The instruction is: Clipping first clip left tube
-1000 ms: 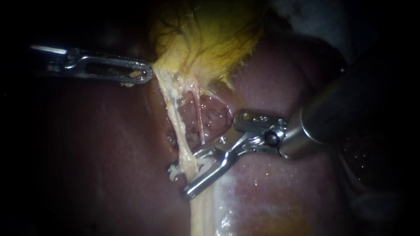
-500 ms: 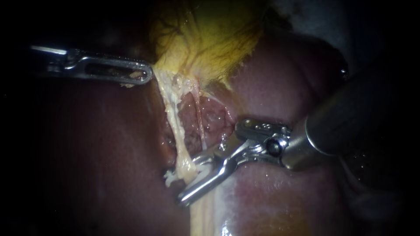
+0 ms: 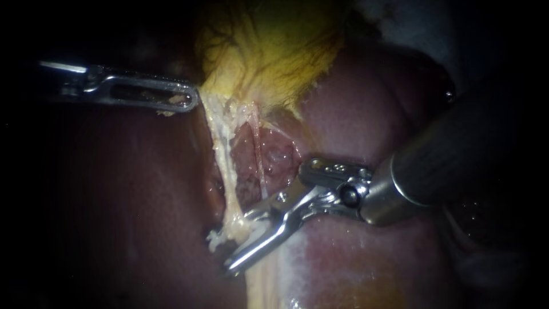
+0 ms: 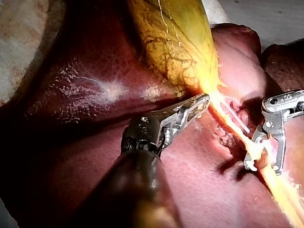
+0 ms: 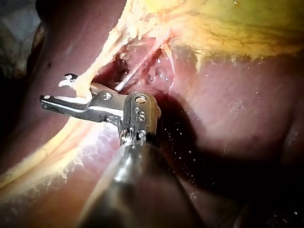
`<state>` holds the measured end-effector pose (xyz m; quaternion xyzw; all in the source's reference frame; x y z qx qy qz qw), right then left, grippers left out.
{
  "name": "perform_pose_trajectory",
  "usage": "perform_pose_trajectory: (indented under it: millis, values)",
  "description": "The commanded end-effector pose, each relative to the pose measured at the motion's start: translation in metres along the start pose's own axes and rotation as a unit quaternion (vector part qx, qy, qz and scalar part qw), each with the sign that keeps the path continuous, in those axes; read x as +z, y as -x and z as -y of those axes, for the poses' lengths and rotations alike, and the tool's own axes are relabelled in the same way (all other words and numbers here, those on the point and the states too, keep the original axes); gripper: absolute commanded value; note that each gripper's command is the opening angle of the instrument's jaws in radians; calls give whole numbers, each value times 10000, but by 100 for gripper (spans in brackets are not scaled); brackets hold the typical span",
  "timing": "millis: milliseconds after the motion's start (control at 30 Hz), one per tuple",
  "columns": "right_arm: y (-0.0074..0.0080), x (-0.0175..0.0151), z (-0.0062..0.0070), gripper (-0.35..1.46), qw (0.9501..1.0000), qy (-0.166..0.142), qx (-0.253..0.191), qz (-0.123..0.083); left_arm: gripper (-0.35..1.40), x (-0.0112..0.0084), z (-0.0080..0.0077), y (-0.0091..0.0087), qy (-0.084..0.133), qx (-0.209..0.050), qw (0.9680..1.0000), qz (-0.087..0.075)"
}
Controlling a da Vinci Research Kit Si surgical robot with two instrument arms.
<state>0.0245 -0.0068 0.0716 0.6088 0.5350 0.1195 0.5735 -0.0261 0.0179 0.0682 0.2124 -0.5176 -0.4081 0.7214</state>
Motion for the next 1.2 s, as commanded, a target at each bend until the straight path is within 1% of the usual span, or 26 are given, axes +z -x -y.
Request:
perform_pose_trajectory:
  millis: [33,133,300,433,467,500,533,567,733,1200]
  values:
    - [1,-1,-1,31,10000,-2,-31,-1,-35,0,0,0,-1,1,10000,1]
    - [1,0,-2,20,9999,-22,-116,47,-35,-1,0,0,-2,1,10000,0]
    - [4,0,-5,8,9993,112,-251,239,-35,-1,0,0,-3,1,10000,0]
    - [7,0,-9,-2,9986,185,-367,347,-35,-1,0,1,-6,1,10000,-1]
    - [8,-1,-10,-6,9982,193,-427,365,-35,-2,0,1,-6,1,10000,-1]
    - [8,-1,-11,-15,9976,198,-545,385,-35,-2,0,1,-6,1,10000,-1]
    - [9,-1,-12,-28,9970,194,-635,391,-35,-2,0,1,-7,0,10000,-2]
    - [9,-2,-12,-35,9968,201,-663,406,-35,-2,0,1,-7,0,10000,-2]
    - [9,-1,-17,-35,9946,266,-861,515,-35,-2,0,1,-9,-1,10000,-2]
    - [10,-2,-19,-35,9946,267,-863,518,-35,-2,0,1,-10,-1,10000,-3]
